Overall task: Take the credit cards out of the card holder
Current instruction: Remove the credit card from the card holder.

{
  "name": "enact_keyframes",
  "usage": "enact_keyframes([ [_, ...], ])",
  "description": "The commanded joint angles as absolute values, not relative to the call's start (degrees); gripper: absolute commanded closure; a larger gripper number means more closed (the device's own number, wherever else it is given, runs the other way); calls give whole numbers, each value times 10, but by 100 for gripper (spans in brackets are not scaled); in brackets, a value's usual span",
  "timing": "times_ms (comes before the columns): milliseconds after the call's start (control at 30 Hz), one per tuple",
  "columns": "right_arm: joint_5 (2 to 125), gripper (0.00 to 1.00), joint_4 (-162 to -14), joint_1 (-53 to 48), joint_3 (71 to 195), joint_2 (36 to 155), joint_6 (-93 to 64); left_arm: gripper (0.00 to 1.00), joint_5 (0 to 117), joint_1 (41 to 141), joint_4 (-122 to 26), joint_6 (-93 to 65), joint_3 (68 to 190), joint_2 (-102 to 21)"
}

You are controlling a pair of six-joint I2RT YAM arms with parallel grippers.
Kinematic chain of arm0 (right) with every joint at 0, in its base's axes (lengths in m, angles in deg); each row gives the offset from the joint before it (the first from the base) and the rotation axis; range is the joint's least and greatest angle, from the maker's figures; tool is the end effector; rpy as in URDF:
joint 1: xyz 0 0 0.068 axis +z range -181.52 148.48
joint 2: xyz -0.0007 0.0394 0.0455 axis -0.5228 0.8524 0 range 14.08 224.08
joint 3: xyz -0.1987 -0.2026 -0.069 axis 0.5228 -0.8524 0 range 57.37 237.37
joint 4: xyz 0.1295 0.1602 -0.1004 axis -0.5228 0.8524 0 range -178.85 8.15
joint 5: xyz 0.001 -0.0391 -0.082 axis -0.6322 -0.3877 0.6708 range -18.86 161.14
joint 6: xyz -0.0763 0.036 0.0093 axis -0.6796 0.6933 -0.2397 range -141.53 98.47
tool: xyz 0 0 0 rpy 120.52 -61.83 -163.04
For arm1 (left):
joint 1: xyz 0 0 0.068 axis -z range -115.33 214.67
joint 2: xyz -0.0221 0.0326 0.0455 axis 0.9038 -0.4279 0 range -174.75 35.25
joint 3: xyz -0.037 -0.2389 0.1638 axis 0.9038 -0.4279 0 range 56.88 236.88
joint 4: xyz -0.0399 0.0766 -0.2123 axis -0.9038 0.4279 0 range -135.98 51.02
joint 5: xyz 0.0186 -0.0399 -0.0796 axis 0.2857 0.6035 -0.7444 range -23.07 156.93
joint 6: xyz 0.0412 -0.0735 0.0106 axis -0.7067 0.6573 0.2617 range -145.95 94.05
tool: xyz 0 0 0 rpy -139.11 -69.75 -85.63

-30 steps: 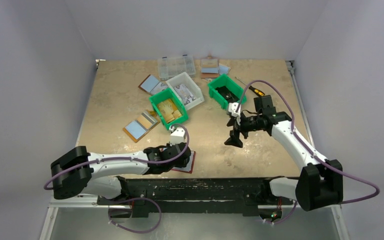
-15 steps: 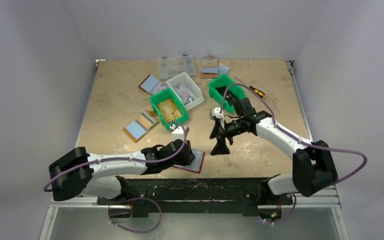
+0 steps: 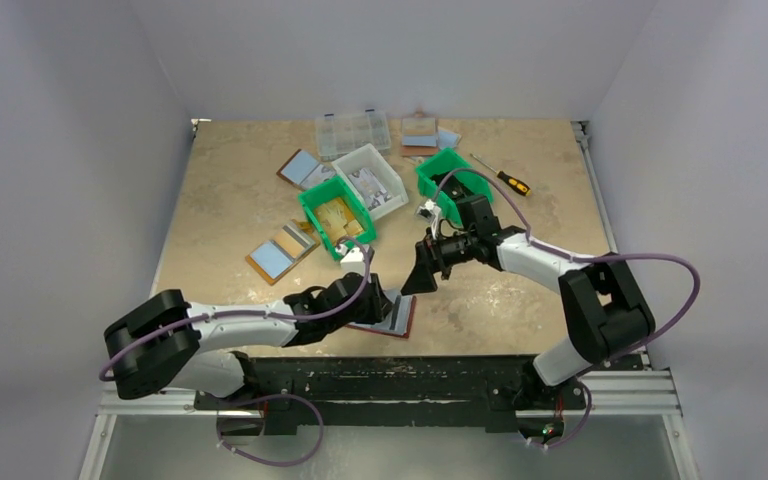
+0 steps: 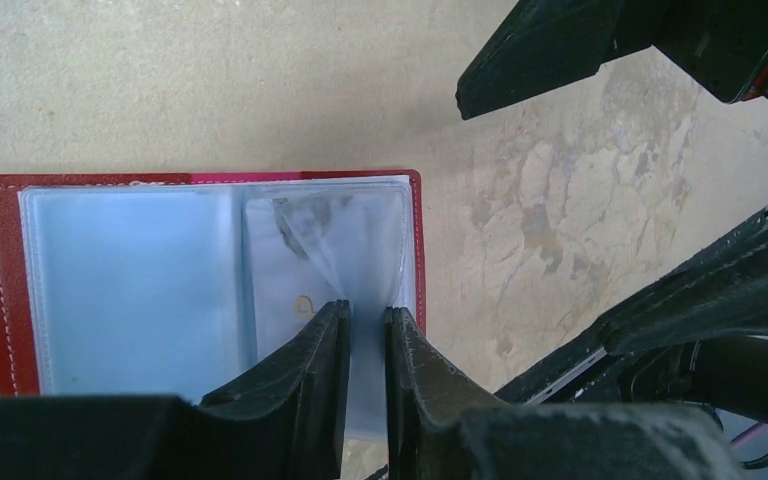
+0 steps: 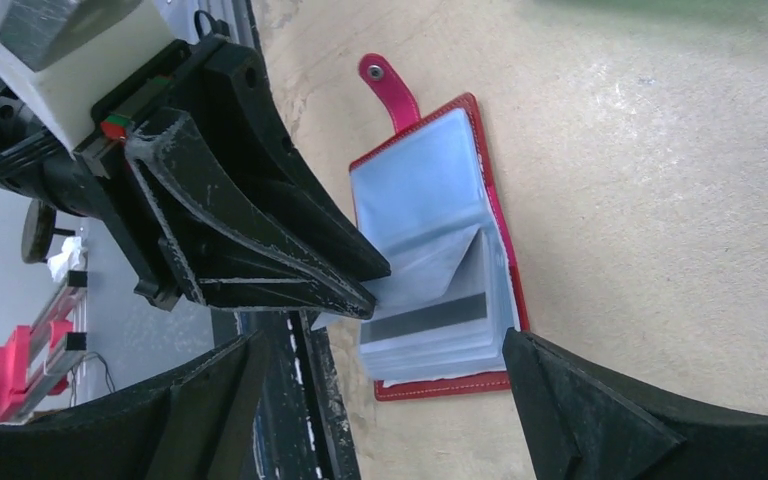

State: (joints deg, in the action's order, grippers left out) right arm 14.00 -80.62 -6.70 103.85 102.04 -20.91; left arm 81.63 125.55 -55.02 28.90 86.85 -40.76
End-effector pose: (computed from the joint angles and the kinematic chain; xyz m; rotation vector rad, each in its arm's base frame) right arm 0.2288 0.1750 0.2156 -0.9353 2.1612 1.4134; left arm 0.1419 -0.2156 0.1912 -0.0269 2.3235 -0.8201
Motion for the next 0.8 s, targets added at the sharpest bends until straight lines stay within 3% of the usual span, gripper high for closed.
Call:
enact_keyframes([
  [0, 139, 1, -809, -59, 1066, 1045, -207, 100, 827, 1239, -556, 298, 852, -386],
  [300, 155, 1, -772, -43, 1080, 1047, -271, 98, 835, 1198, -498, 295, 823, -316],
  [633, 156, 1, -762, -5, 1100, 1061, -283, 100, 753, 1154, -557, 306, 775, -271],
  [767, 116, 9, -797, -4, 1103, 1076, -233, 100, 710, 1146, -604, 311, 764, -275],
])
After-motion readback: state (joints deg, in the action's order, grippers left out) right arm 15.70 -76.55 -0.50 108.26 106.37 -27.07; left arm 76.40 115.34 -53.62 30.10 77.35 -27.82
